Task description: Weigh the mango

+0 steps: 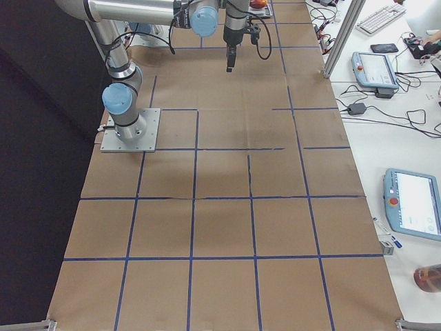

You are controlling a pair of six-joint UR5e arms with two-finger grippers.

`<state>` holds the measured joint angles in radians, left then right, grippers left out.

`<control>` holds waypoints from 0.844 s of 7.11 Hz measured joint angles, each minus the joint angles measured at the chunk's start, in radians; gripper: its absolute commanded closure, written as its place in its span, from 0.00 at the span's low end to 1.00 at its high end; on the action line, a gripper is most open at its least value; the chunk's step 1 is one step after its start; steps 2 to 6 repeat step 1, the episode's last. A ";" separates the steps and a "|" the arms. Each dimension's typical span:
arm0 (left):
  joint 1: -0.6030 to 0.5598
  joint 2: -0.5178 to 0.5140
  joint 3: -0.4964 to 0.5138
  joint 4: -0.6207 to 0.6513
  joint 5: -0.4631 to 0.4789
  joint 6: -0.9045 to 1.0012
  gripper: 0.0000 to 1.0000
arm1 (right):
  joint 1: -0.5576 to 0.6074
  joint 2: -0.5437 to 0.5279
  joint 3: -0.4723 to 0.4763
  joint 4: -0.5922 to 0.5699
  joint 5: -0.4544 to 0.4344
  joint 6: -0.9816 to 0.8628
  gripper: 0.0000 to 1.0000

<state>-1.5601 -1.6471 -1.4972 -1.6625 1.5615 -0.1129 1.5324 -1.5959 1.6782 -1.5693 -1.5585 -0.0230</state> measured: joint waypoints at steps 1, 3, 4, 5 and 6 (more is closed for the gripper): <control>0.000 0.001 0.000 0.005 0.000 -0.001 0.00 | 0.000 0.000 0.000 0.000 0.000 0.000 0.00; 0.000 0.001 0.000 0.005 0.000 -0.001 0.00 | 0.000 0.000 0.000 0.000 0.000 0.000 0.00; 0.000 0.001 0.000 0.005 0.000 -0.001 0.00 | 0.000 0.000 0.000 0.000 0.000 0.000 0.00; 0.000 0.001 0.000 0.005 0.000 -0.001 0.00 | 0.000 0.000 0.000 0.000 0.000 0.000 0.00; 0.000 0.001 0.000 0.005 0.000 -0.001 0.00 | 0.000 0.000 0.000 0.000 0.000 0.000 0.00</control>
